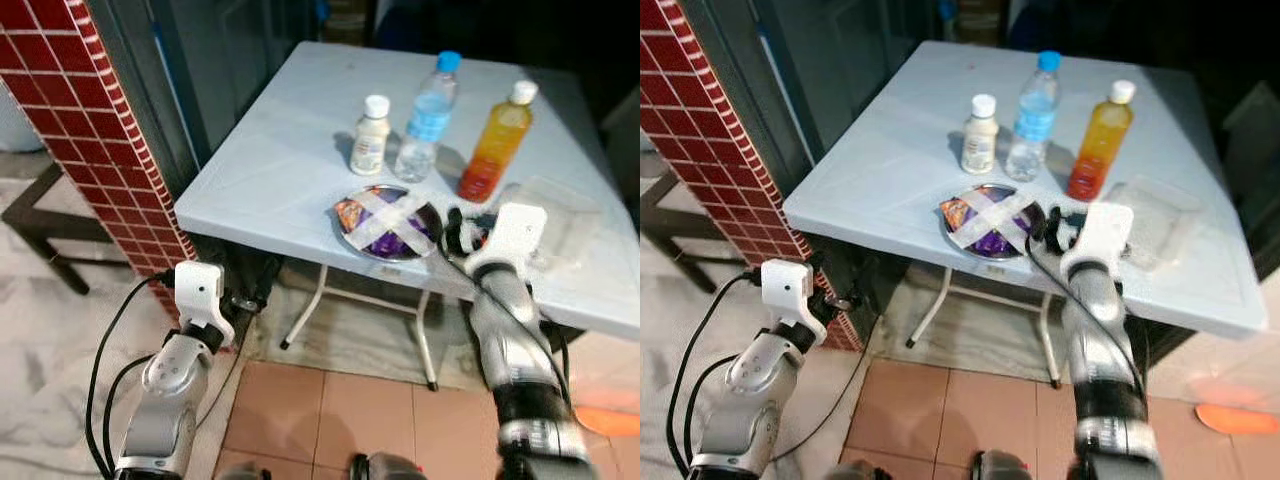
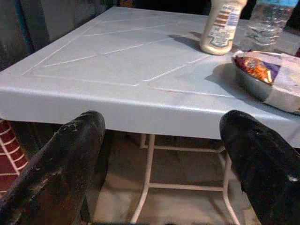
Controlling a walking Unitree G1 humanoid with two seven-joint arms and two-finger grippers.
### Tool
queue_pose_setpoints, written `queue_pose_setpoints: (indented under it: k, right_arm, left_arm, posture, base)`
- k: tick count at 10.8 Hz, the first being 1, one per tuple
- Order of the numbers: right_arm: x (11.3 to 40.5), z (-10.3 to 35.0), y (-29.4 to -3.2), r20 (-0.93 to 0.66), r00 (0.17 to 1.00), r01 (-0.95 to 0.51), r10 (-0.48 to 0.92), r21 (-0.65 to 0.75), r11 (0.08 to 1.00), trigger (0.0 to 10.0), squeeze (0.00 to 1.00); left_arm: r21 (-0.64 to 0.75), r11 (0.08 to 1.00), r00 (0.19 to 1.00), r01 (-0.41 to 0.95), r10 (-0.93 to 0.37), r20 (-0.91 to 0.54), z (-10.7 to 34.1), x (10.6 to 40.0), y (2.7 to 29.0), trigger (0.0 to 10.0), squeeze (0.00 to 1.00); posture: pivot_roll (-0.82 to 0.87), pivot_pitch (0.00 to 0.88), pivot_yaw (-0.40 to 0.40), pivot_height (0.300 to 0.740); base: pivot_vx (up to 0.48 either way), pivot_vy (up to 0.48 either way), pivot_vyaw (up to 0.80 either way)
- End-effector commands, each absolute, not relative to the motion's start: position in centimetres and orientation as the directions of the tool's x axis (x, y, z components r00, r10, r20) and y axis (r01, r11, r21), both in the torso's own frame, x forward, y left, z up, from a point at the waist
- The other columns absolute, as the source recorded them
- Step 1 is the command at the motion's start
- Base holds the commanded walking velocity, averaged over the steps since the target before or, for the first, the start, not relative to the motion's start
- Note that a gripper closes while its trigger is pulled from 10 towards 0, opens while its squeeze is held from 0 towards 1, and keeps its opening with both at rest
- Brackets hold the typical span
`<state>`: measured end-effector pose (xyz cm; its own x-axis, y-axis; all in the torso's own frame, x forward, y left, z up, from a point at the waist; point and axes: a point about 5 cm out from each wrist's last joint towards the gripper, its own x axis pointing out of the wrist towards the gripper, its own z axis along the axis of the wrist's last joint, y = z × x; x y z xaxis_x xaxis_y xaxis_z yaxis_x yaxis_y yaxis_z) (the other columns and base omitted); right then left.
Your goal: Restocking fridge
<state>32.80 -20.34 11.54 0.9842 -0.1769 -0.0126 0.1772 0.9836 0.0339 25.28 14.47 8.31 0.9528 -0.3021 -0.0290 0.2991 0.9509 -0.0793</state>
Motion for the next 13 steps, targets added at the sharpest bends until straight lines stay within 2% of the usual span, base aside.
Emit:
queue_pose_setpoints:
  k: [1,5,13]
  right_arm:
    - [33.3,11.7,-20.3,-0.007,0.985,0.171,-0.171,0.04,0.984,10.0,0.0]
    - [34.8,11.4,-19.2,-0.025,0.995,0.099,-0.097,0.073,0.992,10.0,0.0]
    - [34.9,8.5,-17.6,-0.163,0.986,0.048,-0.02,0.173,0.984,10.0,0.0]
  left_arm:
    - [-0.058,0.954,0.955,0.294,-0.296,-0.033,8.5,25.1,14.8,10.0,0.0]
    - [-0.047,0.952,0.952,0.301,-0.303,-0.039,8.6,24.9,15.0,10.0,0.0]
    - [-0.058,0.951,0.95,0.304,-0.307,-0.058,8.3,24.8,14.7,10.0,0.0]
  posture:
    - [0.03,0.05,0.03,0.74]
    - [0.04,0.057,0.039,0.74]
    - [0.04,0.062,0.029,0.74]
  base:
    - [0.0,0.0,0.0]
    - [0.0,0.0,0.0]
    - [0.0,0.0,0.0]
